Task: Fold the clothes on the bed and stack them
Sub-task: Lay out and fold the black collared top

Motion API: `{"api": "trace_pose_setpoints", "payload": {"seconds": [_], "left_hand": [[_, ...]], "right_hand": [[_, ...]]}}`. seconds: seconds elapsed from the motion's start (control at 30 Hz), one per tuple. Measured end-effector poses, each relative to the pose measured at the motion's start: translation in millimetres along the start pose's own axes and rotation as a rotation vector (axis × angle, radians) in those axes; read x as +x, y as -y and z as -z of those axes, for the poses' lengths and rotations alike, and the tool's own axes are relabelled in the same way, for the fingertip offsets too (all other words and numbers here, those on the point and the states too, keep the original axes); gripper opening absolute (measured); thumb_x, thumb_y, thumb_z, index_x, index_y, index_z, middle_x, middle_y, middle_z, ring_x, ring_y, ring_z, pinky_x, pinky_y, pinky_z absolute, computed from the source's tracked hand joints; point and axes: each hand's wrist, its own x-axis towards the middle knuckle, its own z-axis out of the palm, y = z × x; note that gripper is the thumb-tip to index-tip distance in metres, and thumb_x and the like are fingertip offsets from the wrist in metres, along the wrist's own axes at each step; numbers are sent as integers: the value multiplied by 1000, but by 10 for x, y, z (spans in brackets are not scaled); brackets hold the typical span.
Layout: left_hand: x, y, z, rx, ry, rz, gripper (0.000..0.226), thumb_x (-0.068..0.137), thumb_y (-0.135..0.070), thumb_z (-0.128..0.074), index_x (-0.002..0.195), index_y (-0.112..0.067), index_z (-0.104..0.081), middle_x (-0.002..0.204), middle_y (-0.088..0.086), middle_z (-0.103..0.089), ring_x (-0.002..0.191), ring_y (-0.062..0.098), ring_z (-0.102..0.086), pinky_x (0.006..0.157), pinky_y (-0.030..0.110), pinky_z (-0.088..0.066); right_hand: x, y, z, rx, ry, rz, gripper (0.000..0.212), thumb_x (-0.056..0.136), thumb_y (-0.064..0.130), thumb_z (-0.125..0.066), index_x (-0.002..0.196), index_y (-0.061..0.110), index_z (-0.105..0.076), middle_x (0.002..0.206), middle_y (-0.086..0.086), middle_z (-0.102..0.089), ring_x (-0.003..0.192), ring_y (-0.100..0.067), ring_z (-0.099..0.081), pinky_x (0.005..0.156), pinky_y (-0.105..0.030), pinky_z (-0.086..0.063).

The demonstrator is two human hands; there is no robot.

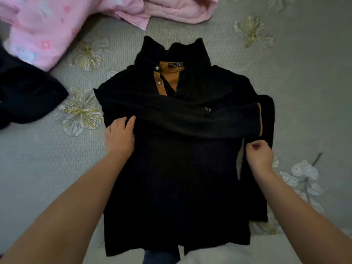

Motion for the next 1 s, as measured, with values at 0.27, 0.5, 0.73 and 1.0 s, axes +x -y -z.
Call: {"api": "trace_pose_setpoints", "payload": {"seconds": [0.27, 0.5, 0.73, 1.0], "left_hand": [[231, 100, 40, -15, -11, -106, 43, 86, 0, -52, 128, -2, -48, 141, 21, -36, 128, 38, -33, 96, 48, -33], [130, 376, 344, -106, -117, -222, 45, 41, 34, -66, 81, 13, -62, 97, 42, -54, 81, 56, -56, 67, 59, -51], [-109, 610, 92, 216, 161, -250, 52, 83, -11, -58, 133, -11, -41, 141, 14, -34, 130, 28, -33, 102, 33, -32], [370, 337, 290, -85, -213, -284, 39, 80, -2, -36, 109, 8, -61, 113, 27, -59, 104, 44, -57, 81, 51, -48]], "right_hand": [[365, 394, -2, -315, 21, 276, 60, 85, 21, -62, 138, 6, -35, 133, -22, -44, 122, -36, -42, 99, -46, -36], [148, 603, 108, 31, -187, 620, 38, 83, -6, -51, 121, -4, -53, 94, -25, -54, 84, -26, -50, 71, -11, -28], [-112, 272, -168, -405, 85, 290, 64, 86, 0, -52, 144, 9, -25, 137, -29, -28, 115, -39, -40, 99, -46, -35], [144, 559, -253, -693, 60, 485, 48, 87, 10, -50, 135, 10, -43, 141, -12, -40, 135, -28, -25, 109, -49, -16]]}}
